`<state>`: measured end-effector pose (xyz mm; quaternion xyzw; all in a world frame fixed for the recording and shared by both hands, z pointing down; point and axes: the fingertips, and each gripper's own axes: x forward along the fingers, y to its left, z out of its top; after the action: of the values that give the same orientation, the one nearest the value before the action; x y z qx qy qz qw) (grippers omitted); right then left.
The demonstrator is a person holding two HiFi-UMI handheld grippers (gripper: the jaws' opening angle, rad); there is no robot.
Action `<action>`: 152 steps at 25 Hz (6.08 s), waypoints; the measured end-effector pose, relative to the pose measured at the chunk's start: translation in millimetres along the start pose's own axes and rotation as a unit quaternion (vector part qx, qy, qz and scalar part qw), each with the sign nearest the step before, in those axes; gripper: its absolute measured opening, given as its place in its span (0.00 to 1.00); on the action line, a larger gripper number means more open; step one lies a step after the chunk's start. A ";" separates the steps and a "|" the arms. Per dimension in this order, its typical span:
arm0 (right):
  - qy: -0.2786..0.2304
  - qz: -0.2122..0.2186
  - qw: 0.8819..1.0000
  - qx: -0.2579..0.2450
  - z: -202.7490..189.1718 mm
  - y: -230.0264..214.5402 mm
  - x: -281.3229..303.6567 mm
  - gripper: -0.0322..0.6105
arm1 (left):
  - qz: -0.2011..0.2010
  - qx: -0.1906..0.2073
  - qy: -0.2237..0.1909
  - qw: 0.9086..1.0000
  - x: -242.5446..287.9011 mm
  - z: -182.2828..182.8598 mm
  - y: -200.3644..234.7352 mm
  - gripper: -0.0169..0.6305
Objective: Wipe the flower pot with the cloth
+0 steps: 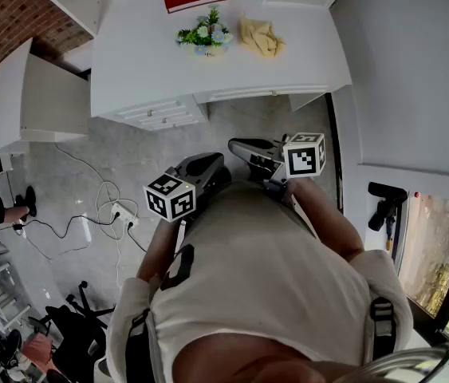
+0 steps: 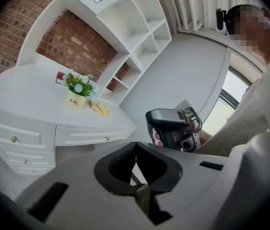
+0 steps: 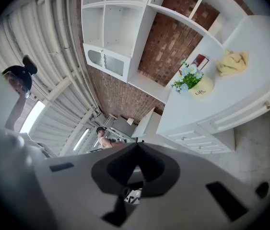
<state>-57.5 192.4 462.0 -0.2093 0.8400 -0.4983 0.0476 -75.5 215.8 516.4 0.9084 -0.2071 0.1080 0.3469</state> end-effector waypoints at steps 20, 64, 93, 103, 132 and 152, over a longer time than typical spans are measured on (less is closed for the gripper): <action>-0.016 0.039 0.999 0.007 35.6 -20.5 -92.0 0.06 | 0.047 0.030 -0.031 0.998 61.9 25.6 -54.5 0.06; 0.030 0.110 0.956 -0.270 160.3 24.2 16.1 0.06 | -0.270 0.033 -0.174 0.946 16.4 210.6 -23.1 0.06; 0.125 -0.302 0.928 -0.179 263.1 -316.2 -29.0 0.49 | 0.222 0.126 0.079 0.964 94.7 169.3 226.9 0.06; 0.254 -0.371 0.865 -0.223 223.8 -389.6 -31.6 0.46 | 0.246 0.125 0.114 0.954 107.8 148.2 270.7 0.06; 0.025 -0.113 0.993 -0.002 268.8 -275.7 64.1 0.26 | 0.160 0.193 0.097 0.963 153.3 168.0 276.0 0.55; 0.117 -0.250 0.961 0.023 181.6 -341.4 63.0 0.26 | 0.192 0.209 0.093 0.954 156.9 165.8 282.0 0.55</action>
<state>41.5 -123.1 672.1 -0.3517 0.7491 -0.5345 -0.1718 -54.2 -133.3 612.8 0.8899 -0.3170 0.2970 0.1394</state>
